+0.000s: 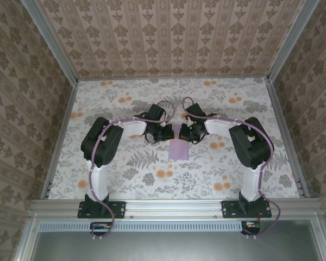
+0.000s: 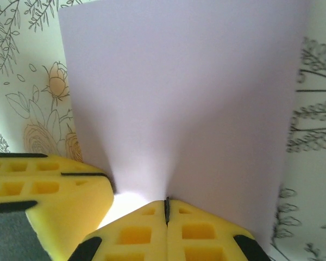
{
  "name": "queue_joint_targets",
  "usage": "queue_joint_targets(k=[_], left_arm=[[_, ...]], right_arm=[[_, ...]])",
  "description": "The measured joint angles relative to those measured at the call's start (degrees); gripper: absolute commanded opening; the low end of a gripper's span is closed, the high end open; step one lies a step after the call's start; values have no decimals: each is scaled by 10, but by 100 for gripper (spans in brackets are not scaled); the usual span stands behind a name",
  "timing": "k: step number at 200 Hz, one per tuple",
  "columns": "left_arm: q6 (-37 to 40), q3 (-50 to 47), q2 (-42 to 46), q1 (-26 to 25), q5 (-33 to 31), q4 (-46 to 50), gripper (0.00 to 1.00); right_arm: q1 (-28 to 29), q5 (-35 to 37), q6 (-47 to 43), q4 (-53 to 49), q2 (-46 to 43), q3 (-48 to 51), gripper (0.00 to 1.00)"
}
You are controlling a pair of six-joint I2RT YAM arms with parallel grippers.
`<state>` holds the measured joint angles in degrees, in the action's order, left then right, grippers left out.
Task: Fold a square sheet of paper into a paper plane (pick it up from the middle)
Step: Fold the square sheet of paper in half at the center of the table.
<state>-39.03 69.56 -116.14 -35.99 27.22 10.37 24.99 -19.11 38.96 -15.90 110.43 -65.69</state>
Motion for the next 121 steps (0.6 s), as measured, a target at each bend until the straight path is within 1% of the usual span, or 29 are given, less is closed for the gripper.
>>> queue_joint_targets(k=[40, 72, 99, 121], left_arm=[[-3, -10, 3, 0, 0, -14, 0], [-3, -10, 3, 1, 2, -15, 0], [-3, -10, 3, 1, 2, -15, 0], [-3, -10, 3, 1, 2, -15, 0]], right_arm=[[-42, -8, -33, 7, -47, 62, 0], [-71, -2, -56, -14, -82, 82, 0], [-62, -12, -57, 1, -111, 80, 0], [-39, -28, -55, 16, -102, 65, 0]])
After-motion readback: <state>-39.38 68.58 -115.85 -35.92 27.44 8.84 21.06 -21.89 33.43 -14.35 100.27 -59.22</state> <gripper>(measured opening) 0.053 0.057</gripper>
